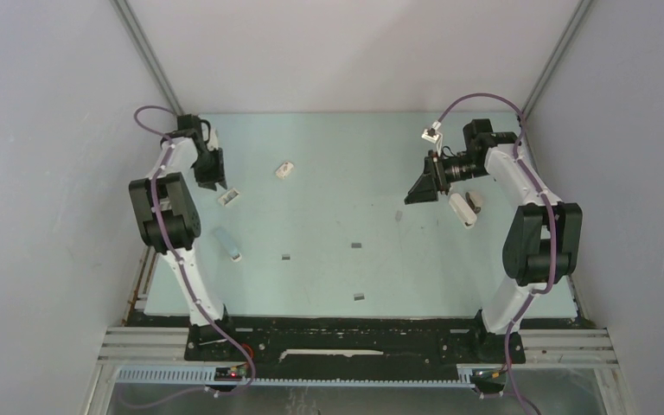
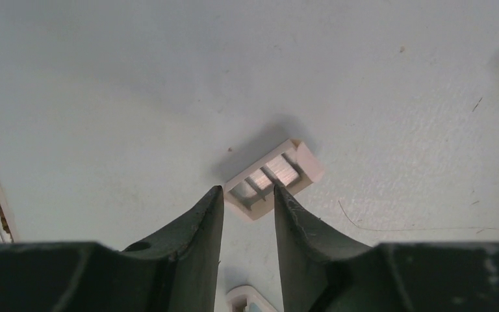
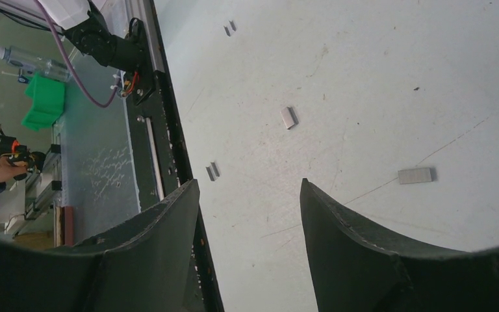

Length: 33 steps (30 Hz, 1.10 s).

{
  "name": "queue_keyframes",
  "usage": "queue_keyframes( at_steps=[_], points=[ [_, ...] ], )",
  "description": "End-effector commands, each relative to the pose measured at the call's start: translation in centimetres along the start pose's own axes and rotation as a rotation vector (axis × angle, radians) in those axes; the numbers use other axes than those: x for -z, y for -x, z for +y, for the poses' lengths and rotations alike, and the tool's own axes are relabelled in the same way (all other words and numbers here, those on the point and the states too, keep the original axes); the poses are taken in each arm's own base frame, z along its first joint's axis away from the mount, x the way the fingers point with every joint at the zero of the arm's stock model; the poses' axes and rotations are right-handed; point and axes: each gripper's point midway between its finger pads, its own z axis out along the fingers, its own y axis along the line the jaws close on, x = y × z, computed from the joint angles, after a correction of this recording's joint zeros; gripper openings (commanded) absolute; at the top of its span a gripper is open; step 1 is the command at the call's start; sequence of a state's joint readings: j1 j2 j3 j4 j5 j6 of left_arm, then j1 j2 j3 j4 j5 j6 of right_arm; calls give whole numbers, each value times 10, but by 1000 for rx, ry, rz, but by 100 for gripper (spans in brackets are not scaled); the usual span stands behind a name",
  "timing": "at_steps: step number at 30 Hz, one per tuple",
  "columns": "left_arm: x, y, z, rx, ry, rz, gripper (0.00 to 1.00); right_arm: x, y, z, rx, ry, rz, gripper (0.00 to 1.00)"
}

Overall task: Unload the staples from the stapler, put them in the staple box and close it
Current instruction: Adjust the staple box at the center of the board.

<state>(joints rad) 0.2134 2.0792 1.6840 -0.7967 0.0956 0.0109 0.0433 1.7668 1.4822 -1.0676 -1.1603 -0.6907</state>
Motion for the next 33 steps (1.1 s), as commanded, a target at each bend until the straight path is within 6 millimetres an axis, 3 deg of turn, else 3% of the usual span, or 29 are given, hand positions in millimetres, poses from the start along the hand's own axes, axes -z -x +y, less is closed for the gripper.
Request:
queue_keyframes(
  at_steps=[1, 8, 13, 22, 33],
  points=[
    [-1, 3, -11, -119, -9, 35, 37, 1, 10, 6, 39, 4, -6, 67],
    [-7, 1, -16, -136, -31, 56, 34, 2, 9, 4, 37, -2, -1, 67],
    [-13, -1, -16, -136, -40, 71, 24, 2, 9, 4, 35, -2, -1, 67],
    [-16, 1, -15, -141, -24, 73, 24, 3, 8, 5, 36, -4, -1, 66],
    [14, 24, -24, -160, -24, -64, 28, 3, 8, 5, 35, -2, -2, 66]
  ],
)
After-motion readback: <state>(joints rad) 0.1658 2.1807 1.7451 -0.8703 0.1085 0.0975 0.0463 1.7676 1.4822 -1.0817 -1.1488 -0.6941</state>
